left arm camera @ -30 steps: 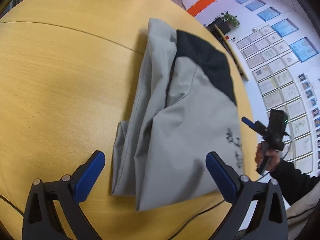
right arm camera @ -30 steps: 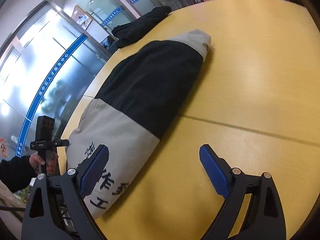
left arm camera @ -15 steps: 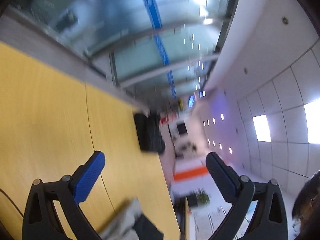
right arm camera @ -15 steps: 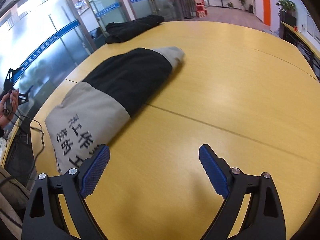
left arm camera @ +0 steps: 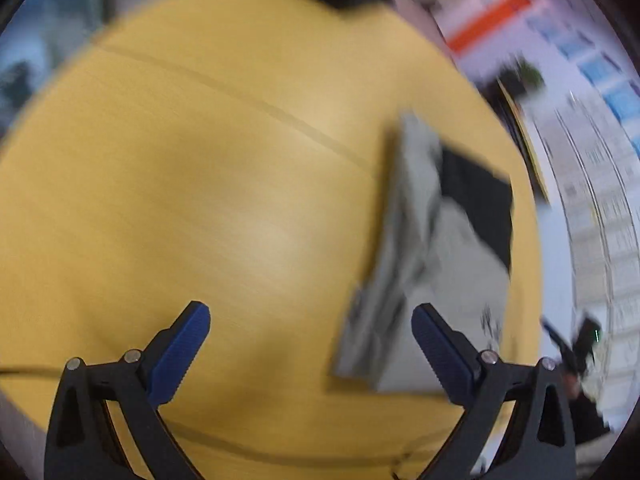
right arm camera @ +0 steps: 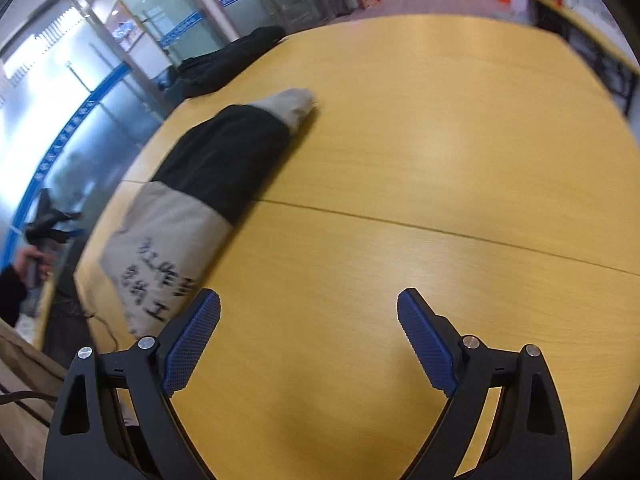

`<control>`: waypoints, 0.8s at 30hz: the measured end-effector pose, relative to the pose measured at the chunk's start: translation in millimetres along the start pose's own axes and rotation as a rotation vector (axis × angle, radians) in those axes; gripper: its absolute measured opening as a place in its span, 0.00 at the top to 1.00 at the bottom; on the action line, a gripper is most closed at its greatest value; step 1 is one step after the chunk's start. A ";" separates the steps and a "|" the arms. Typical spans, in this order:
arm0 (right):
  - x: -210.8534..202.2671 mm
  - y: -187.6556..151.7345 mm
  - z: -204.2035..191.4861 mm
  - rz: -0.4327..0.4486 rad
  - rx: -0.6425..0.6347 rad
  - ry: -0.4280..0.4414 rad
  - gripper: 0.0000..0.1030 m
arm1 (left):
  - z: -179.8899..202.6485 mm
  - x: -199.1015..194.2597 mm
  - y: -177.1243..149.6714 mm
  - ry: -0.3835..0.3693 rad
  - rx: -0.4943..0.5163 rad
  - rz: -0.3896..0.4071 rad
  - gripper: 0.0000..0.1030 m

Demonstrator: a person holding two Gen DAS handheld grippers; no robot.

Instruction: Fold clothes

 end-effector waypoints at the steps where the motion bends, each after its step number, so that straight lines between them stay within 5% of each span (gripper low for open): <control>1: 12.0 4.4 -8.6 -0.008 0.007 0.040 0.11 | 7.9 24.4 -2.6 -0.018 0.012 -0.067 0.00; 4: 53.1 20.9 -33.1 -0.015 0.051 0.147 0.11 | 28.0 69.8 -7.4 -0.027 0.079 -0.138 0.00; 8: 104.6 47.1 -49.2 -0.036 0.108 0.213 0.11 | 46.2 89.3 1.1 -0.040 0.112 -0.118 0.00; 12: 150.2 74.4 -67.2 -0.063 0.089 0.211 0.10 | 62.6 110.3 0.9 -0.135 0.078 -0.194 0.00; 16: 172.9 95.1 -80.6 -0.054 0.077 0.197 0.09 | 78.1 124.2 1.3 -0.117 0.116 -0.187 0.00; 21: 185.9 108.6 -107.6 -0.058 0.016 0.164 0.08 | 86.3 143.5 2.4 -0.256 0.018 -0.252 0.00; 24: 187.7 112.2 -109.7 -0.068 0.029 0.140 0.21 | 92.1 153.5 2.3 -0.293 0.034 -0.236 0.00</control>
Point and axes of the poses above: each gripper's, at about its wrist camera, not at the fingertips, and x roughly the way its jaws point, z to its right, y to its top, the point moved 2 cm from there along x, roughly the way its jaws point, and after that the axes turned 12 degrees about -y, right-handed, at the moved point
